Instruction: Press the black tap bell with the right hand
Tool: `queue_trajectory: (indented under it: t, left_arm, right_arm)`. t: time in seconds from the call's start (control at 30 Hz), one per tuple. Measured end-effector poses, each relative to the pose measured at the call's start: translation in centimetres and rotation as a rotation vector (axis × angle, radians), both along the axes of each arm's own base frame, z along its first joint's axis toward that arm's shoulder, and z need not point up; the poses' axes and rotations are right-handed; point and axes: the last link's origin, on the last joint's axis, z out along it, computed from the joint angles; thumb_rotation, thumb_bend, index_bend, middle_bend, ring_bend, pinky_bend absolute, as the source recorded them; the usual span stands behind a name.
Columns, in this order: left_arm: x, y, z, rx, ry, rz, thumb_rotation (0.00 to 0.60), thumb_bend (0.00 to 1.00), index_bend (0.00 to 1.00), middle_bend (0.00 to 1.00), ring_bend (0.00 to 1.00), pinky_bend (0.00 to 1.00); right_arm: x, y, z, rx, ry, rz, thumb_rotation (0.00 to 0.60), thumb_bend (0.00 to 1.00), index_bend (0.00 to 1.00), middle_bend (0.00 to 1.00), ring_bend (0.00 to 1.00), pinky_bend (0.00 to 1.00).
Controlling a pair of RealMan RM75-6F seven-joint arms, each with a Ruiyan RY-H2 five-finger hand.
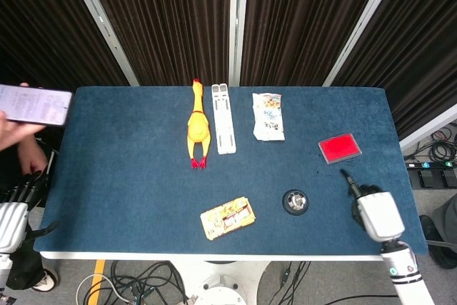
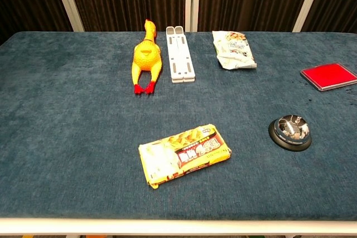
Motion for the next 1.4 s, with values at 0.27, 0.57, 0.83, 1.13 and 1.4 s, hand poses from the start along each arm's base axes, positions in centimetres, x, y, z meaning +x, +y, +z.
queue_trajectory:
  t: [0.27,0.57,0.83,1.13,1.4]
  left_arm:
    - [-0.7,-0.3,-0.1,0.003,-0.007,0.019,0.600,0.11,0.08,0.03,0.00,0.15]
    - [-1.5,-0.4,0.2,0.008,-0.007,0.032,0.600,0.11,0.08,0.03,0.00,0.15]
    - [-1.7,-0.4,0.2,0.002,-0.008,0.033,0.600,0.11,0.08,0.03,0.00,0.15]
    - [-1.7,-0.4,0.3,0.000,0.001,0.037,0.600,0.11,0.08,0.03,0.00,0.15]
    - [-1.9,-0.4,0.2,-0.005,0.001,0.044,0.600,0.11,0.08,0.03,0.00,0.15]
  right_arm:
    - [-0.2,1.8,-3.5,0.168,0.084,0.004,0.600,1.00,0.00,0.91,0.86,0.83]
    - [-0.5,2.2,-6.4,0.266,0.147,-0.060,0.600,1.00,0.00,0.91,0.86,0.83]
    - [-0.1,1.8,-7.3,0.296,0.147,-0.078,0.600,1.00,0.00,0.91,0.86,0.83]
    - [0.0,0.7,-8.1,0.304,0.151,-0.087,0.600,1.00,0.00,0.91,0.86,0.83]
    - [-0.5,0.6,-9.0,0.332,0.167,-0.104,0.600,1.00,0.00,0.91,0.86,0.83]
